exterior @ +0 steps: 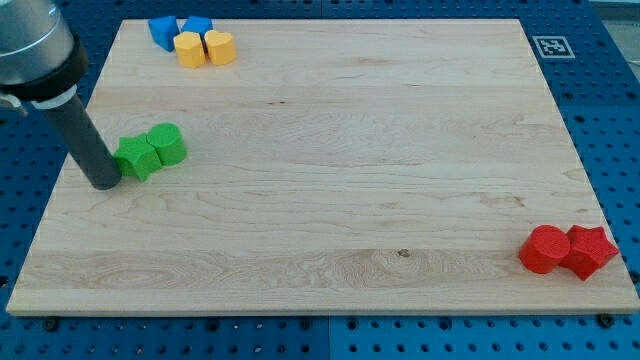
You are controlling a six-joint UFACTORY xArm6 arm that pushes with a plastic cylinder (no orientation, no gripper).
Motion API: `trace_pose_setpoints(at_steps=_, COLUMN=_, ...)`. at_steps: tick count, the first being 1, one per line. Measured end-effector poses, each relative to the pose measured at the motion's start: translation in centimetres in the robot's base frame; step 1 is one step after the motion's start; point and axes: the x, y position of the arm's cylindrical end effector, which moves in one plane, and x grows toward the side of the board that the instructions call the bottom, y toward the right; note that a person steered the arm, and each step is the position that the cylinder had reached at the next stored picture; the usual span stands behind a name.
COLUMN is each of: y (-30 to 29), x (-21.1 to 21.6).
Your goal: Move yellow hexagon above green circle
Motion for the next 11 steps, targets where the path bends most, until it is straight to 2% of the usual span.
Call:
trace_pose_setpoints(at_steps=1, y=0.0, x=-0.2)
trace_pose_setpoints(at_steps=2, y=0.4, x=2.7)
trace_pose_setpoints(at_steps=3, y=4.3, x=4.3)
trace_pose_setpoints(at_steps=4, y=9.4, x=2.1)
trace_pose_setpoints(at_steps=6, y=11.0, x=-9.0)
trace_pose_setpoints(at_steps=7, y=8.4, x=-12.7)
trace_pose_setpoints(at_steps=9, y=-2.7, x=-17.5)
trace_pose_setpoints(at_steps=10, y=-3.8, x=-21.1)
trace_pose_setpoints(at_steps=11, y=-2.2, x=-23.4)
